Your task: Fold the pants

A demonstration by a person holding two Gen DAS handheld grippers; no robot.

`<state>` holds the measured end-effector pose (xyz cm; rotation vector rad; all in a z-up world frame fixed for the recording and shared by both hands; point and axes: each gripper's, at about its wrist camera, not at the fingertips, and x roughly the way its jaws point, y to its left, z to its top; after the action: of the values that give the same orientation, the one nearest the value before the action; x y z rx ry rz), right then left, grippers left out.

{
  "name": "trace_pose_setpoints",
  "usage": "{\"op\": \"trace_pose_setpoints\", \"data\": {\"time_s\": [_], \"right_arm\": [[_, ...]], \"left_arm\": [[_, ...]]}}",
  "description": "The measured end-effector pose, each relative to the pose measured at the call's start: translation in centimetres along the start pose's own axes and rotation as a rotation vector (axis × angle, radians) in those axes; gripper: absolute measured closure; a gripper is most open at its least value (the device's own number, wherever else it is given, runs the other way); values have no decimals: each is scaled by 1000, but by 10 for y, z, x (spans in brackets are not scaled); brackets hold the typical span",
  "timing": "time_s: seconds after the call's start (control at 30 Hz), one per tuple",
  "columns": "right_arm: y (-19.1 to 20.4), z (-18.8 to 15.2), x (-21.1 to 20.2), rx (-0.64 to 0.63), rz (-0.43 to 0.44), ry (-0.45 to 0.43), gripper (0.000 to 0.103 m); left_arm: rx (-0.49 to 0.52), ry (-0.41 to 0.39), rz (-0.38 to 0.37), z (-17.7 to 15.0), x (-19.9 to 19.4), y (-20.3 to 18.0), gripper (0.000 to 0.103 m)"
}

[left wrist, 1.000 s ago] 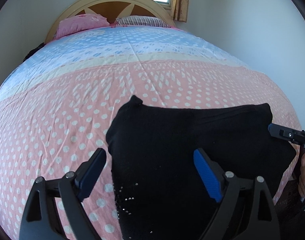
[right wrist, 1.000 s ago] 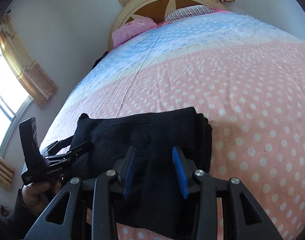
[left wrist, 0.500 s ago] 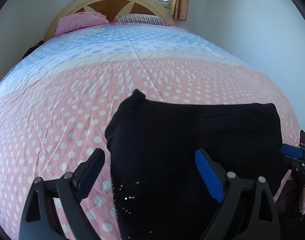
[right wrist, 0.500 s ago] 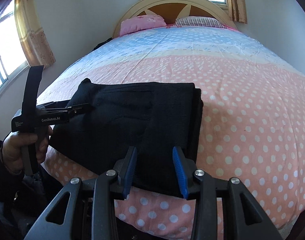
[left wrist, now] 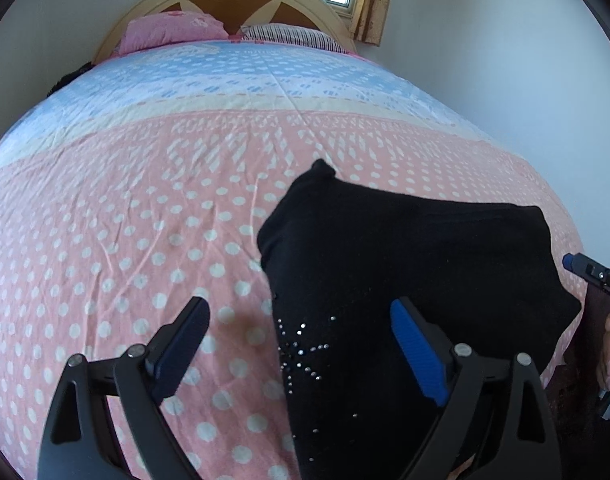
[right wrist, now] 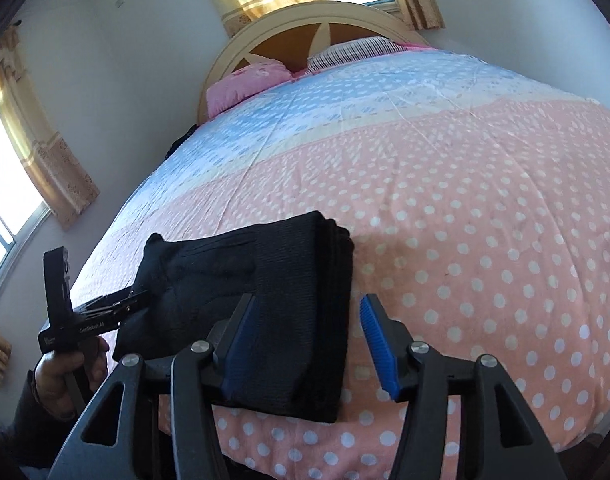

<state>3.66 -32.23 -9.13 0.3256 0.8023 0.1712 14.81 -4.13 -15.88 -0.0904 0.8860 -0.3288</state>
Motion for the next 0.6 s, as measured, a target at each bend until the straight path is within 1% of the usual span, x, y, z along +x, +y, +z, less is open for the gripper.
{"op": "trace_pose_setpoints", "data": {"time_s": [0.07, 0.17, 0.23, 0.37, 0.5, 0.53, 0.57, 0.6], "right_arm": [[0, 3, 8, 11, -4, 16, 48], [1, 5, 29, 23, 11, 71, 48], [-2, 5, 40, 45, 0, 101, 48], [-16, 4, 42, 124, 71, 114, 48], [-20, 1, 47, 162, 108, 113, 49], [-18, 1, 47, 157, 116, 114, 50], [-16, 0, 47, 154, 128, 118, 54], [-16, 0, 49, 160, 137, 118, 55]], "left_arm": [[-21, 5, -32, -1, 2, -1, 9], [8, 1, -35, -1, 5, -8, 9], [13, 5, -40, -1, 6, -9, 9], [27, 14, -36, 2, 10, -11, 8], [43, 18, -25, 4, 14, -14, 7], [45, 19, -27, 5, 15, -15, 7], [46, 17, -31, 5, 15, -14, 8], [45, 18, -34, 6, 16, -14, 8]]}}
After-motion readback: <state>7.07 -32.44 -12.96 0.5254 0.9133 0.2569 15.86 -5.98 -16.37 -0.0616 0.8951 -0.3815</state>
